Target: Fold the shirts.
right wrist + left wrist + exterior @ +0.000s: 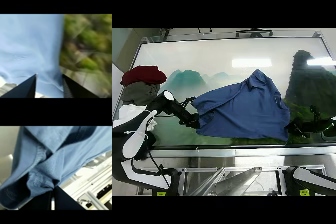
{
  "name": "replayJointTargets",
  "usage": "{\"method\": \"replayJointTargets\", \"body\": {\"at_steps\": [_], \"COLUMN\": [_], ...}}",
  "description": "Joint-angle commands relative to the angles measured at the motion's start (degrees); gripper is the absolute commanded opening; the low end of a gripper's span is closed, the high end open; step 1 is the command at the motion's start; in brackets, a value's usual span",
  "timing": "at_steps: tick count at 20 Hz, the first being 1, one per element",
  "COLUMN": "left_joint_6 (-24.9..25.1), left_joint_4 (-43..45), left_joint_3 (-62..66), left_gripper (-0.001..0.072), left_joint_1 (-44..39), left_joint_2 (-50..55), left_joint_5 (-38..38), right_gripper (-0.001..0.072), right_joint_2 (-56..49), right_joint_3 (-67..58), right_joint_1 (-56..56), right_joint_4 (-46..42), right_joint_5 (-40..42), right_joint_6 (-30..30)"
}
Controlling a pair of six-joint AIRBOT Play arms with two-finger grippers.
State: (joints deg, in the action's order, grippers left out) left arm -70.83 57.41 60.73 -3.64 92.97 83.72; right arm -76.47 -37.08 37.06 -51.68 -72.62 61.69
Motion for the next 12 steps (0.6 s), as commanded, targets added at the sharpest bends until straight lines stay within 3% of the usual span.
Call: {"method": "replayJointTargets", "body": {"at_steps": [1,5,6,7,10,12], "left_joint_6": [0.9,0.9,0.9,1.0,3.8,7.4], "left_joint_4": [0.0,-0.5,-0.9,-2.3,-10.2,-22.1], "left_joint_3": [-0.1,-0.1,-0.1,-0.1,-0.1,-0.1], "left_gripper": [0.0001,0.0002,0.0018,0.0018,0.0019,0.0018], "left_joint_1": [0.0,0.0,0.0,0.0,0.3,1.8], "left_joint_2": [-0.5,-0.5,-0.5,-0.5,-3.0,-9.2], "left_joint_5": [0.4,0.2,0.4,0.5,1.4,2.3], "right_gripper": [0.0343,0.0339,0.0204,0.0021,0.0024,0.0024], "right_joint_2": [0.0,-2.2,-2.7,-3.1,-2.8,-0.2], "right_joint_3": [0.5,0.9,0.9,0.9,-1.8,-7.6], "right_joint_1": [-0.8,-4.7,-5.6,-6.3,-7.2,-7.1], "right_joint_4": [-2.5,-1.7,0.7,4.0,13.7,24.0], "right_joint_5": [0.6,-0.5,-1.3,-2.4,-8.2,-15.7], "right_joint_6": [1.5,1.1,-0.3,-2.9,-7.2,-8.8]}}
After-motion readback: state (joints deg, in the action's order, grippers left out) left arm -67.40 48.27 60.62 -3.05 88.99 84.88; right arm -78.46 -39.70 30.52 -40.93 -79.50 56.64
